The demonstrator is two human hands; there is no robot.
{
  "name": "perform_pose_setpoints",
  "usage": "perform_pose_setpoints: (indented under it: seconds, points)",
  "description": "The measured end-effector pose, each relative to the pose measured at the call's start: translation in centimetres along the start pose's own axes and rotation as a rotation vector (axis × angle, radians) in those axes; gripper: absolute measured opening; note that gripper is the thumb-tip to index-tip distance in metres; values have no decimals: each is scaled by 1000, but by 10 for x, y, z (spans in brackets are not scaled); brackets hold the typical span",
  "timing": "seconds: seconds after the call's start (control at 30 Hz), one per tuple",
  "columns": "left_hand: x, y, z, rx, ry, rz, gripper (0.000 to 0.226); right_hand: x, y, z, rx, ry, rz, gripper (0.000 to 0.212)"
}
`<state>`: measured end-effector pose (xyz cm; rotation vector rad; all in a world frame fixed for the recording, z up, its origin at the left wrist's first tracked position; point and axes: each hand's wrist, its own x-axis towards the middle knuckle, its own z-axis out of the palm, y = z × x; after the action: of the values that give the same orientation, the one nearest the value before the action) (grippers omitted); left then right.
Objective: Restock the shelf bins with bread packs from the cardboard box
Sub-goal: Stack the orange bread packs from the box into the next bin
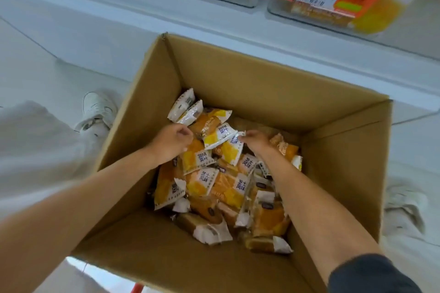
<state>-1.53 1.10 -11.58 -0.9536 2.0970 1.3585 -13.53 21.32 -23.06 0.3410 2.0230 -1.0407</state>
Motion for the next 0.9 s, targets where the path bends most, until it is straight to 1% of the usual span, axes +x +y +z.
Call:
perform_pose_setpoints:
  seconds: [0.07,0.1,0.2,0.23,0.27,0.33,0.4,0.43,0.47,0.5,0.53,0.57,0.6,0.63,0.67,0.73,0.8,0.83,0.9]
  points:
    - [3,-1,4,-31,9,-28,12,-7,5,-4,69,31,-81,4]
    - [6,-2,5,-55,21,-42,12,-13,4,-8,80,75,-129,8]
    - [7,-1,11,-216,1,-79,6,-44,-5,-32,-31,247,-304,6]
    - [6,1,14,-280,-18,-81,5,-57,-10,-43,-15,281,-353,7]
    - [5,3,18,-330,-38,-78,10,-66,-14,-53,35,288,-384,8]
    - [4,8,23,-390,-113,-66,35,-83,-25,-65,180,194,-375,11]
    - [2,13,26,-459,-313,-91,57,-97,-28,-66,341,-18,-288,9]
    - [1,13,26,-522,-423,-121,61,-103,-27,-64,404,-142,-244,10]
    - [-1,13,26,-589,-487,-156,58,-109,-24,-63,468,-261,-211,14]
    - [-3,12,25,-636,-482,-184,55,-113,-19,-61,529,-346,-193,20]
    - [-4,10,23,-654,-412,-198,52,-111,-13,-59,572,-362,-184,24]
    - [-3,6,22,-632,-298,-194,51,-107,-5,-56,566,-323,-172,28]
    - [-2,2,19,-600,-186,-177,50,-100,2,-52,479,-251,-162,30]
    - [-1,-3,14,-589,-114,-153,48,-92,10,-46,298,-182,-160,32]
    - [0,-7,9,-599,-89,-125,45,-83,20,-39,76,-163,-156,33]
    - [1,-12,1,-605,-92,-76,40,-69,38,-20,-318,-246,-131,40]
    - [1,-14,0,-586,-88,-45,36,-61,53,-1,-591,-311,-120,53]
    - [0,-15,1,-566,-82,-29,35,-60,57,6,-701,-306,-126,54]
    - [0,-17,4,-499,-71,4,33,-60,62,14,-868,-251,-177,49]
